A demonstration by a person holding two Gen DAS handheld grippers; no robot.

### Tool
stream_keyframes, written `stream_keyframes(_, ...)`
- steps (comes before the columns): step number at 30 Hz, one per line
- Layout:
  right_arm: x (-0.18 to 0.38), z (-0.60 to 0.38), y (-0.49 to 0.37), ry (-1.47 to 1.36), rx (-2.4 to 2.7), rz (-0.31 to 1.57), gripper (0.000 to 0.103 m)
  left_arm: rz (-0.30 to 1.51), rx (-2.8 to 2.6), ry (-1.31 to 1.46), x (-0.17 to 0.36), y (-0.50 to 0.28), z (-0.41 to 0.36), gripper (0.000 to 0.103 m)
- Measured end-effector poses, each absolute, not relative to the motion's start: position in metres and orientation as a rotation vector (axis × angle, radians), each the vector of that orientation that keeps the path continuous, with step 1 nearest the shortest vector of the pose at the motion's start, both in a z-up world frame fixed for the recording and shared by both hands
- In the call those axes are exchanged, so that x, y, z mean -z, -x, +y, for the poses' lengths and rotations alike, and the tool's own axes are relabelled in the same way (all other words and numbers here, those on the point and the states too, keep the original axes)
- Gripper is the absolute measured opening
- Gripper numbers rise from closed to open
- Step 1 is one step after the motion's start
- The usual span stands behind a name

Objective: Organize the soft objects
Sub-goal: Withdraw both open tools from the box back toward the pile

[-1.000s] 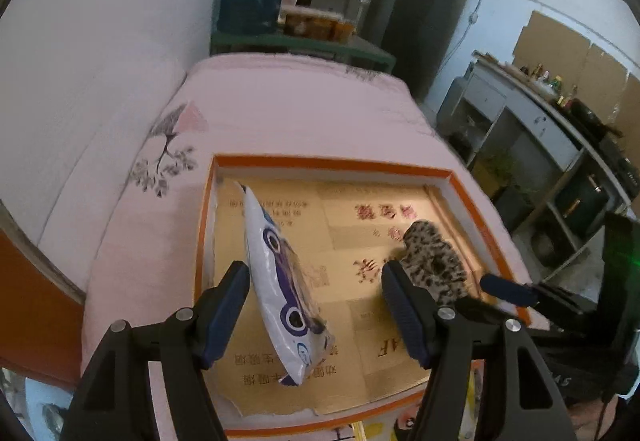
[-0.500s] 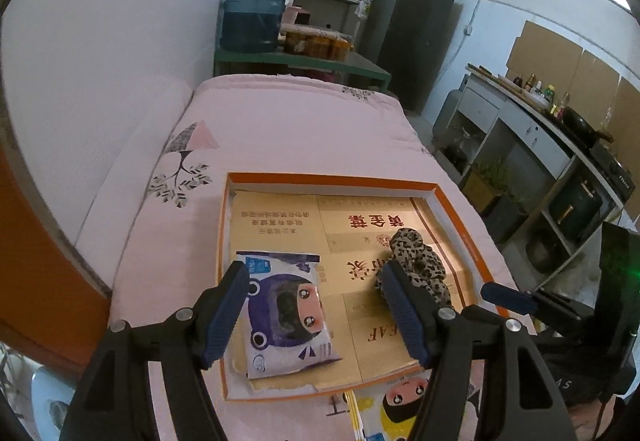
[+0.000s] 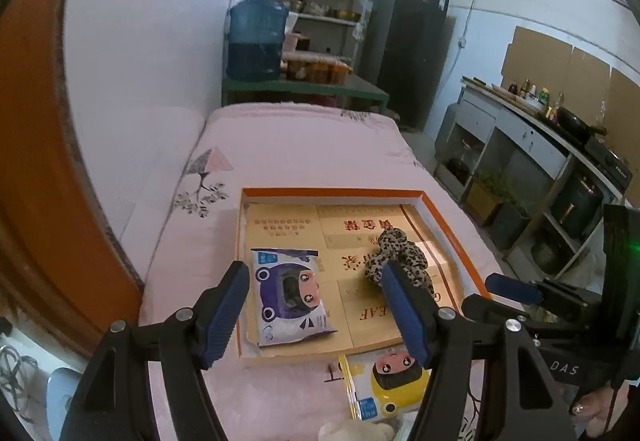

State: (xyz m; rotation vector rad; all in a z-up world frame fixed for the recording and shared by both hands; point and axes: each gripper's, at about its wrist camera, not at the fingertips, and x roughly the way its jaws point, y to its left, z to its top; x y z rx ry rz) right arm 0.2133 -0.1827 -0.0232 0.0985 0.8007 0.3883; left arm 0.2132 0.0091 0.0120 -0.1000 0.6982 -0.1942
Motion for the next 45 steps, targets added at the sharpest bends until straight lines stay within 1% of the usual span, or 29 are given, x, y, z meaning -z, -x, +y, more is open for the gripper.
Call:
stream_keyframes(13, 0.005, -0.172, -0.171, -0.089, -0.420, 0.761, 0.057, 0.570, 0.168, 0.087, -0.034, -0.160, 0.018, 0.068)
stream_keyframes(24, -0.005, -0.167, -0.133, -0.100, -0.453, 0.718, 0.057, 0.509, 0.182, 0.052, -0.043, -0.119, 0.014, 0.068)
stream_keyframes(37, -0.006, -0.173, -0.084, -0.108, -0.435, 0.675, 0.057, 0.507, 0.214, 0.076, -0.029, -0.072, 0.011, 0.068)
stream_keyframes(45, 0.006, -0.174, -0.052, -0.087, -0.435, 0.668, 0.057, 0.506, 0.223, 0.067, -0.015, -0.046, 0.005, 0.068)
